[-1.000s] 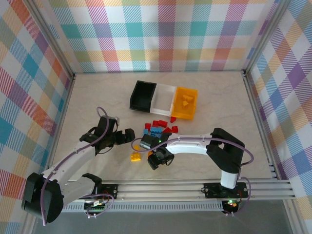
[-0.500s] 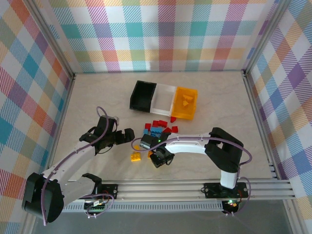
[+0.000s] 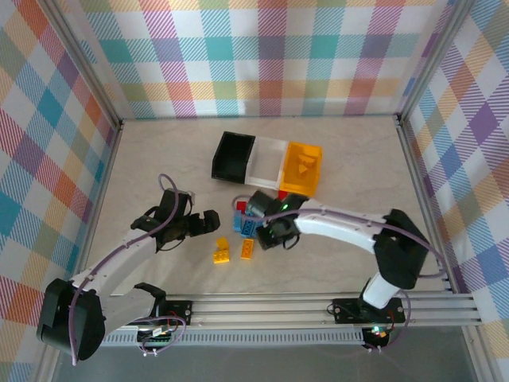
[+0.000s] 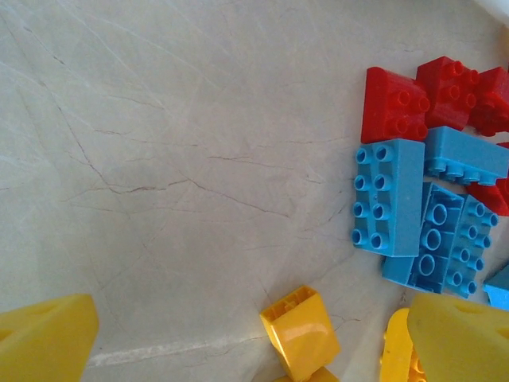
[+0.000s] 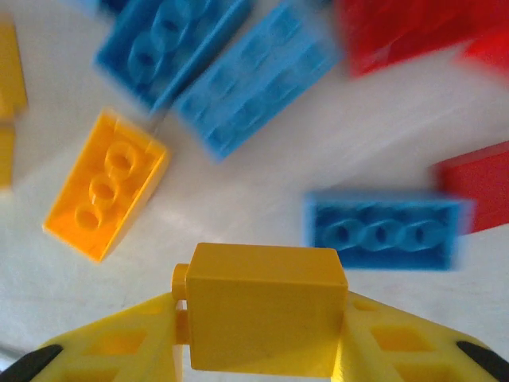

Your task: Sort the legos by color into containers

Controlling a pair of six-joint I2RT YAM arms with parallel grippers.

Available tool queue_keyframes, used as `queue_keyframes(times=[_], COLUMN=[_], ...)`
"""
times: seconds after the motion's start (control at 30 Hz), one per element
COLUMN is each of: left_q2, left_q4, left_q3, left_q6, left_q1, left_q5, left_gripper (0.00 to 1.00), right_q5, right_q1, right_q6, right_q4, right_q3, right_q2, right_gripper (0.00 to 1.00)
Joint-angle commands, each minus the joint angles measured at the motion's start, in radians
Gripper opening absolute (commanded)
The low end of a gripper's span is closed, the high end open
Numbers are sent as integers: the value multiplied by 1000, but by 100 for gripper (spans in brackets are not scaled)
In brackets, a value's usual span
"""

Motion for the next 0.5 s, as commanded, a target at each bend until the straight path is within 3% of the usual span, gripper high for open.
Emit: queue_keyframes(times=[0.0, 0.23, 0.47], left_q2=[8, 25, 26], left_q4=[9, 4, -14], left_q3=[21, 33, 39], left_q6=[14, 21, 39], left_q1=[11, 11, 7], left_q5=[13, 40, 84], left_gripper=[100, 100, 100], right_q5=[37, -26, -60], right_q1=[-142, -437, -548], right_q6=[-118, -252, -280], right_q4=[-53, -13, 12], right_q3=[93, 326, 528], right_q2=[-52, 116, 372], right_gripper=[43, 43, 44])
